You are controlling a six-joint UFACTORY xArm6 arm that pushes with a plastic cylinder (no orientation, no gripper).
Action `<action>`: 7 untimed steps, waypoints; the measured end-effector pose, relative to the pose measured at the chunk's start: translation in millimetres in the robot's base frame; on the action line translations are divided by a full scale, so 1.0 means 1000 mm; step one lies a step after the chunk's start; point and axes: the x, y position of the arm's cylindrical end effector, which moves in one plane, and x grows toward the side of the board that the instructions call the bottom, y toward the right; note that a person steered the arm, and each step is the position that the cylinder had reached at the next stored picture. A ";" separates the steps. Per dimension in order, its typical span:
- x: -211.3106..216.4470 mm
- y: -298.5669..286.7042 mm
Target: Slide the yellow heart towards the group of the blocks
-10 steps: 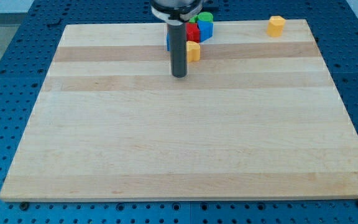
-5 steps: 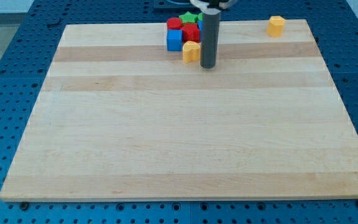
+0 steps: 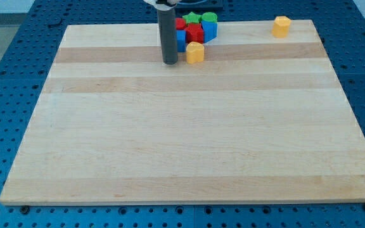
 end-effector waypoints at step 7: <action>-0.021 0.077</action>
